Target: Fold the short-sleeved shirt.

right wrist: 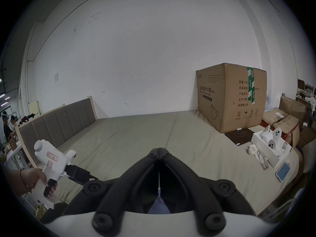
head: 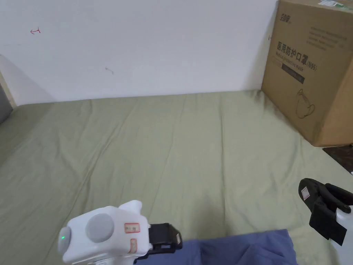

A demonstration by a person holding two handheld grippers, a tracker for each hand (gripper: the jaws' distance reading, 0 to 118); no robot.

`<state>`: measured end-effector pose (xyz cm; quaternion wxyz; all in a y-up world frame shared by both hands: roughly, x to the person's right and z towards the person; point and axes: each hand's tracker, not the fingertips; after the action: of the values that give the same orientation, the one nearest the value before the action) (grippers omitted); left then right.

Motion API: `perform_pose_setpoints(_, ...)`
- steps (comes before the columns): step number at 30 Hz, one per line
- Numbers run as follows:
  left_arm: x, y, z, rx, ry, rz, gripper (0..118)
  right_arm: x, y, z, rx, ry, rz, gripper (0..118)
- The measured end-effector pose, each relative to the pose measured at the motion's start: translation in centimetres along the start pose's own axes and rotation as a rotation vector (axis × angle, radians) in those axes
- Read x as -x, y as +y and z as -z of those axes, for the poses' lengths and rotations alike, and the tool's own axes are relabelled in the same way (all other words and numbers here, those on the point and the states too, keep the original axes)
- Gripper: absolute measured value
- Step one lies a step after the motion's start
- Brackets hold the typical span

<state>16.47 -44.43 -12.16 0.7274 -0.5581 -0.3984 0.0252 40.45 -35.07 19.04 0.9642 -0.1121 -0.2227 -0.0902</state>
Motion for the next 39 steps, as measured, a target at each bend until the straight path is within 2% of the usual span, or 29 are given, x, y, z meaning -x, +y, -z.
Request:
perform_pose_setpoints(1,0.2,-0.3,-0.4,-0.012,0.020,0.024,58,-0.1,0.0,0.2,0.003,0.003,0.008,0)
perform_pose_setpoints(2,0.3,-0.6,-0.4,-0.026,0.044,0.063,14,-0.2,-0.1,0.4,0.007,0.005,0.016,0)
perform_pose_setpoints(3,0.3,-1.1,-0.2,-0.028,0.072,0.090,1,-0.3,-0.2,0.6,0.011,0.005,0.023,0)
perform_pose_setpoints(4,0.2,-1.5,0.1,-0.032,0.094,0.100,1,-0.4,-0.3,0.8,0.014,0.006,0.028,0)
perform_pose_setpoints(8,-1.0,-2.1,3.8,0.070,-0.023,0.078,1,-0.7,-0.7,1.1,0.032,0.018,0.040,0)
perform_pose_setpoints(14,-4.3,-3.5,11.3,0.229,0.009,0.168,0,-1.0,-0.9,0.9,0.064,0.027,0.034,0)
perform_pose_setpoints(16,-4.6,-4.0,12.4,0.224,0.026,0.163,0,-1.5,-0.9,0.6,0.060,0.071,0.075,0)
perform_pose_setpoints(18,-4.7,-3.5,11.5,0.197,-0.012,0.127,0,-1.8,-0.8,0.1,0.009,0.079,0.121,0)
perform_pose_setpoints(22,-4.2,-3.0,8.6,0.195,-0.284,0.055,0,-1.7,-0.2,-0.6,-0.087,0.036,0.117,0)
perform_pose_setpoints(25,-2.0,-2.5,4.7,0.108,-0.301,0.054,0,-1.5,0.8,-0.1,-0.097,0.030,0.131,0)
perform_pose_setpoints(29,5.8,-2.0,-0.4,0.014,-0.335,-0.110,1,-1.0,1.3,0.7,-0.061,0.066,0.156,0)
perform_pose_setpoints(30,8.1,-2.1,-1.3,-0.008,-0.349,-0.157,6,-0.6,1.2,0.7,-0.054,0.067,0.144,0)
perform_pose_setpoints(31,9.7,-2.2,-1.9,-0.025,-0.352,-0.192,20,-0.3,1.2,0.8,-0.048,0.067,0.132,0)
perform_pose_setpoints(34,14.4,-3.1,-3.0,-0.044,-0.301,-0.272,92,0.7,0.9,1.1,-0.025,0.075,0.092,0)
perform_pose_setpoints(35,16.0,-3.5,-2.7,-0.035,-0.315,-0.283,111,1.0,0.8,1.3,-0.018,0.080,0.083,0)
perform_pose_setpoints(36,17.3,-4.0,-2.3,-0.021,-0.345,-0.313,115,1.4,0.8,1.5,-0.009,0.084,0.078,0)
perform_pose_setpoints(38,19.2,-4.7,-1.1,-0.004,-0.413,-0.369,115,2.0,0.8,1.8,0.012,0.092,0.071,0)
perform_pose_setpoints(39,18.3,-5.4,-0.4,0.015,-0.469,-0.404,115,2.3,0.8,1.9,0.023,0.096,0.068,0)
